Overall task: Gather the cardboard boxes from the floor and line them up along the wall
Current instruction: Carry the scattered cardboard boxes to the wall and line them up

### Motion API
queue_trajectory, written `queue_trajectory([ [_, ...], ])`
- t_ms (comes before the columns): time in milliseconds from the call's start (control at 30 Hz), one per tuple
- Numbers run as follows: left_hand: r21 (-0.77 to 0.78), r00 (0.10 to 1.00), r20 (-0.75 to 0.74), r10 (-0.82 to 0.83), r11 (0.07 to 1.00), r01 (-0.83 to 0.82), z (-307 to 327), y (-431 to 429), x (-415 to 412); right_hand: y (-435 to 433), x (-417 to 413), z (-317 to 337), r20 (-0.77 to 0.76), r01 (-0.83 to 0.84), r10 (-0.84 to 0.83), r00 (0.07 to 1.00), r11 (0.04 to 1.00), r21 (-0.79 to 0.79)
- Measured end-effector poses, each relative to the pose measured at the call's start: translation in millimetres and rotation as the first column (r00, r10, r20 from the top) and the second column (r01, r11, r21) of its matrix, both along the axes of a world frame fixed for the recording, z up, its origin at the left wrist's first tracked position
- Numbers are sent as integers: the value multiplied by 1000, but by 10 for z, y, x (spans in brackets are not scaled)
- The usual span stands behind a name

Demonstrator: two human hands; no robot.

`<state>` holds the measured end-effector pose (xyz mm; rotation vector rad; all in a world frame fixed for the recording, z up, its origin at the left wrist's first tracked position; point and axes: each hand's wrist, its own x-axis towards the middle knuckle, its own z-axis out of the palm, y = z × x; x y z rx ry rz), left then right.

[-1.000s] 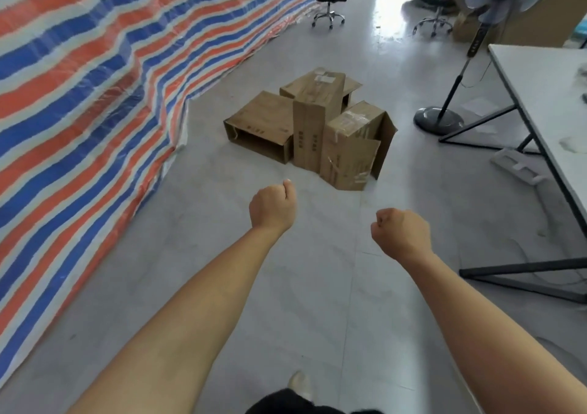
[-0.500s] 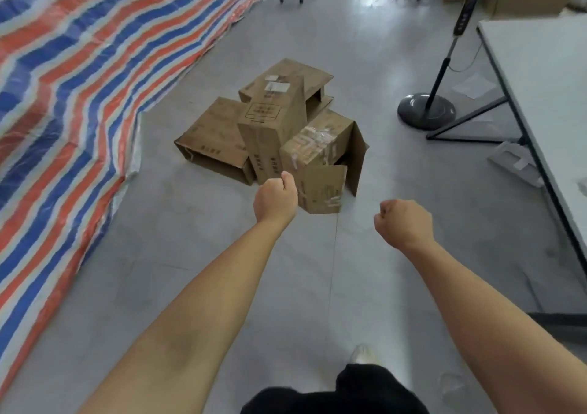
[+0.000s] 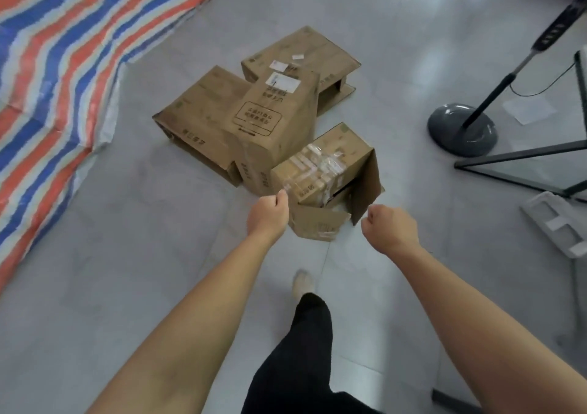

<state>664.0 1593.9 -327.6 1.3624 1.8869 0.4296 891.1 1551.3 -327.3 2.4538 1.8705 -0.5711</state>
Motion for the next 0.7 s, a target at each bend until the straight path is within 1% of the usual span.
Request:
queue_trajectory([
  [33,-61,999,10,-32,998,32,-189,316,94,277,79,-157,-4,21,-21,1000,999,-28],
  [100,-165,997,11,-77,983,77,-459,736,221,663,186,-346,12,11,-10,1000,996,-89],
  [167,-248,998,33,-53,967,59,-708,1111,324,1029,302,-506,-5,19,-19,1000,993,-119],
  [300,-420,979,101,176,900,-118,-1193,1710,597,1630,535,-938,-66,67,-80,995,982,-177],
  [400,-507,947,125,296,839,-195,-1553,2030,794,2004,680,-1361,-120,76,-110,987,964,-257],
  [433,-554,928,138,345,804,-216,-1684,2089,844,2109,707,-1523,-153,83,-130,980,956,-281],
  [500,-669,875,128,466,692,-271,-2092,2199,983,2374,787,-1979,-221,98,-182,958,934,-344],
  [567,-779,806,153,572,572,-258,-2300,2189,1042,2554,802,-2241,-274,126,-232,933,926,-356],
  [600,-825,750,165,641,506,-251,-2535,2210,1172,2735,890,-2491,-286,119,-231,930,925,-361],
  [633,-850,701,189,688,471,-234,-2615,2207,1221,2854,919,-2579,-288,127,-232,929,932,-340],
  [667,-872,628,208,750,433,-228,-2707,2210,1292,2995,977,-2680,-279,117,-210,937,942,-315],
  [700,-890,537,221,814,394,-231,-2799,2216,1375,3165,1034,-2765,-261,93,-171,950,953,-287],
])
